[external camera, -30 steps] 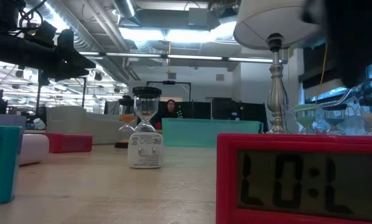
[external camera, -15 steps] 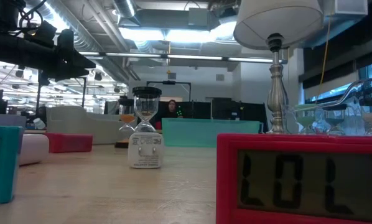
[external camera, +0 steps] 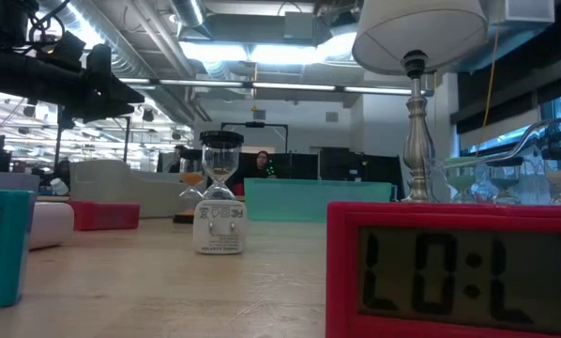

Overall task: Pick & Place Office items
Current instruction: Put the right red charger adapter into the green bin

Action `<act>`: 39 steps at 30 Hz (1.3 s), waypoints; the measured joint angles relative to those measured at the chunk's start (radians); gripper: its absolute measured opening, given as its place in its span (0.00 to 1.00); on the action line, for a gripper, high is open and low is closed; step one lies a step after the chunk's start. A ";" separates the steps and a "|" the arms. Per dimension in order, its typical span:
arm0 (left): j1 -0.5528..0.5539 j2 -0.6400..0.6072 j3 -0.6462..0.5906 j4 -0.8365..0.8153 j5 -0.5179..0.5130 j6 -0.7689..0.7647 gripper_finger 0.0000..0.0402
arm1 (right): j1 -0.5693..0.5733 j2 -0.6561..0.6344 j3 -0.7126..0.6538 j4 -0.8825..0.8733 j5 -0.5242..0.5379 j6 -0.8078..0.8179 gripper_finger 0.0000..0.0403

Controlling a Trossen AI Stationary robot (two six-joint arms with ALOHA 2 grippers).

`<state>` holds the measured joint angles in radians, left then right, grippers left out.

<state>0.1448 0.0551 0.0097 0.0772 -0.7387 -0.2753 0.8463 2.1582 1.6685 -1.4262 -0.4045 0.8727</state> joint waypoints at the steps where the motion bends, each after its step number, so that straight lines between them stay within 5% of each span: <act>1: 0.000 0.000 0.000 0.000 0.000 0.000 0.48 | 0.000 0.000 -0.014 0.000 -0.023 -0.014 0.79; 17: 0.000 0.000 0.000 0.000 0.000 0.000 0.47 | 0.003 0.000 -0.182 0.088 -0.090 -0.168 0.76; 22: 0.000 0.000 0.000 0.000 0.000 0.000 0.48 | 0.003 0.000 -0.182 0.112 -0.094 -0.168 0.64; 30: 0.000 0.000 0.000 0.000 0.000 0.000 0.48 | 0.003 0.000 -0.182 0.137 -0.130 -0.170 0.30; 39: 0.000 0.000 0.000 0.000 0.000 0.000 0.48 | -0.011 0.001 -0.128 0.081 -0.118 -0.148 0.30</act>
<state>0.1444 0.0551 0.0097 0.0772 -0.7387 -0.2752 0.8356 2.1590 1.5407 -1.3448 -0.5227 0.7250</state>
